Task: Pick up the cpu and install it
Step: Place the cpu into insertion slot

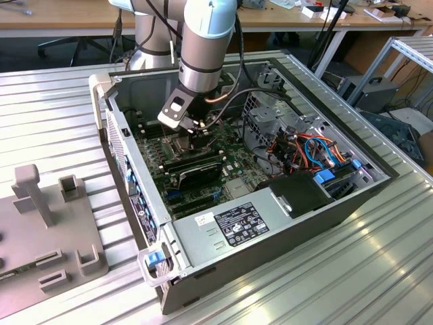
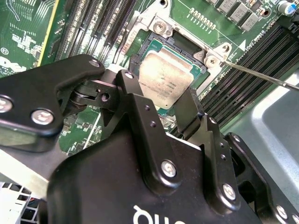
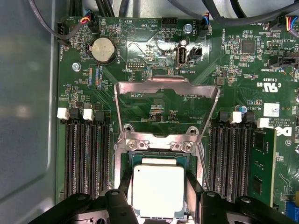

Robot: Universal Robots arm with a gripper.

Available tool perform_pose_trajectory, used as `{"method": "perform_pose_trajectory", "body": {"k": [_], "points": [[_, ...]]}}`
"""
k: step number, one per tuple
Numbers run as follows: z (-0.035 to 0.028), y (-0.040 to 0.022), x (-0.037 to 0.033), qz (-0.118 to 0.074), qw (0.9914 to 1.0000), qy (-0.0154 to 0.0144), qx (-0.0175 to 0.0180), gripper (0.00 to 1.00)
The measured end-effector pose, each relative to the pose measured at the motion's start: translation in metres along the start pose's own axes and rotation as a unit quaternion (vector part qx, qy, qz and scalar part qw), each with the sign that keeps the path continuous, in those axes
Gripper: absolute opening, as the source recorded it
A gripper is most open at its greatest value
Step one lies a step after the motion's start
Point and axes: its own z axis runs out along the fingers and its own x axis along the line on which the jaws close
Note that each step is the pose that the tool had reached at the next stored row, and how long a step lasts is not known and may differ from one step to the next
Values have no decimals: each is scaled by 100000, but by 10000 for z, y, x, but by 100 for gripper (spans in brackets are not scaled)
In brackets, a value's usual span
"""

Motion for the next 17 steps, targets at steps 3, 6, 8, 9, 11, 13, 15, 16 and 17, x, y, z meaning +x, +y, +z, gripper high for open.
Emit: {"method": "perform_pose_trajectory", "body": {"k": [3,6,8,9,11,13,15,16,17], "points": [[-3,-1,-2,-3,100000,-57,26,62],[-3,-1,-2,0,100000,-65,29,62],[-2,-1,-2,1,100000,-59,27,62],[-11,0,-1,-2,100000,-52,23,62],[-64,1,0,-3,100000,-76,26,62],[-100,1,1,-3,100000,-80,27,62],[-171,3,2,-6,100000,-132,27,62],[-190,3,3,-6,100000,-166,32,62],[-202,3,3,-3,100000,-184,30,62]]}}
